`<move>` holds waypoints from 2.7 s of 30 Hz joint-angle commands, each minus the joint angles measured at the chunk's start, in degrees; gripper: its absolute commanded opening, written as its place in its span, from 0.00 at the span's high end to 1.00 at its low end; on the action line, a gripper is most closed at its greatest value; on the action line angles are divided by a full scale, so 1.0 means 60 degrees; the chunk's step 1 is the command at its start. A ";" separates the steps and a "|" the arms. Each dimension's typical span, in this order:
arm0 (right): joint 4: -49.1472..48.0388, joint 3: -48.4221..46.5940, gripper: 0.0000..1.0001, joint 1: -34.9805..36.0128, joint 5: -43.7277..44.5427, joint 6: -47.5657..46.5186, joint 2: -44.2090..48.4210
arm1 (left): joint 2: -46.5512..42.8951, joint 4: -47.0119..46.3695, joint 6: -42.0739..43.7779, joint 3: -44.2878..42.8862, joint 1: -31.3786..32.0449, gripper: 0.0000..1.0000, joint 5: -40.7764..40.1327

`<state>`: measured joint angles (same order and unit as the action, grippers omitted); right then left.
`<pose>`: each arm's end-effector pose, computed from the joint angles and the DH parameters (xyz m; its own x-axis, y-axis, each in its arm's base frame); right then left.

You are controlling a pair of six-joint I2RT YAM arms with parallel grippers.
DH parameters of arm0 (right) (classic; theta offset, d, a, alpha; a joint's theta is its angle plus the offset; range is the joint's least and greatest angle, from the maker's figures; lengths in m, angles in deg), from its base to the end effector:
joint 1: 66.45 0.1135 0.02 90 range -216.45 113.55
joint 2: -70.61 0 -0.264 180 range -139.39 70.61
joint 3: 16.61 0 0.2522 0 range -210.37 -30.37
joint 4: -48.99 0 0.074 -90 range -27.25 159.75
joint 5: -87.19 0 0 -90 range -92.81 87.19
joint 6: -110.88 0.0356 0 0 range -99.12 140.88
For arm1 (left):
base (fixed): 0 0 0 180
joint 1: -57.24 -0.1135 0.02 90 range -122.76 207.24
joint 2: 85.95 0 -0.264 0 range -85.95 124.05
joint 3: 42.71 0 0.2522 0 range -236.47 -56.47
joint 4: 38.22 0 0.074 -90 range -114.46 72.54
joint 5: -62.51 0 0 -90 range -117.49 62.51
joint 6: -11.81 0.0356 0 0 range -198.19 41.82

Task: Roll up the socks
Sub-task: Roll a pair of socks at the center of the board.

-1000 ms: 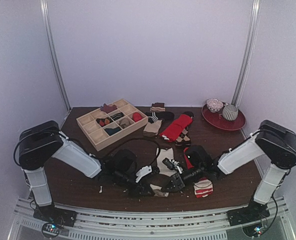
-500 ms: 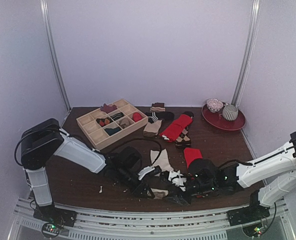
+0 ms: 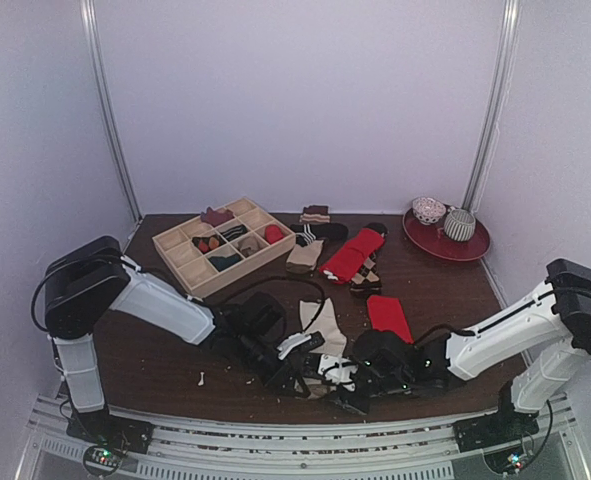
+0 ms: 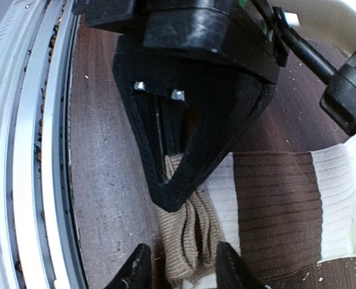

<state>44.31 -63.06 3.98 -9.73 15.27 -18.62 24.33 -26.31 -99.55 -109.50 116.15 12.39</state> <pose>0.0923 0.2724 0.1387 -0.1111 -0.6024 -0.7904 -0.9827 0.1852 -0.0029 0.1622 -0.3132 0.1042 -0.7037 0.6257 -0.3366 0.6323 0.3354 -0.6984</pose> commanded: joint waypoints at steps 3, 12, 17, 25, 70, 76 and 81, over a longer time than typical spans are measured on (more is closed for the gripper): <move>-0.0128 -0.0068 0.78 0.0068 0.0631 0.0798 -0.0394 | 0.0353 0.1099 0.0474 -0.0037 0.0064 1.00 -0.0368; -0.1876 0.0968 1.00 -0.0306 -0.0323 0.3321 -0.0523 | -0.0461 0.0803 0.0984 -0.0193 0.0058 0.83 -0.1094; -0.2823 0.1807 1.00 -0.1192 -0.1532 0.5500 -0.0490 | -0.1652 0.0146 0.1396 0.0255 0.0039 0.50 -0.2857; -0.6143 0.3199 1.00 -0.2215 -0.3528 0.9702 -0.1940 | -0.3313 -0.4072 0.2642 0.2178 0.0157 0.38 -0.2539; -0.6209 0.3111 0.91 -0.2441 -0.3516 1.1211 -0.2251 | 0.0264 -0.2648 0.3657 0.1059 0.0643 1.00 -0.1725; -0.1051 0.1701 0.72 -0.1910 -0.1890 0.7453 0.0834 | 0.0342 -0.0707 0.1917 0.0911 0.0498 1.00 -0.1260; 0.0868 0.1208 0.63 -0.0891 0.0655 0.4316 0.2670 | 0.0348 -0.0136 0.0669 0.0974 0.0094 1.00 0.0183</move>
<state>34.13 -54.22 -5.46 -19.50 60.32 -8.66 24.26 -39.40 -87.59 -105.35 118.05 8.46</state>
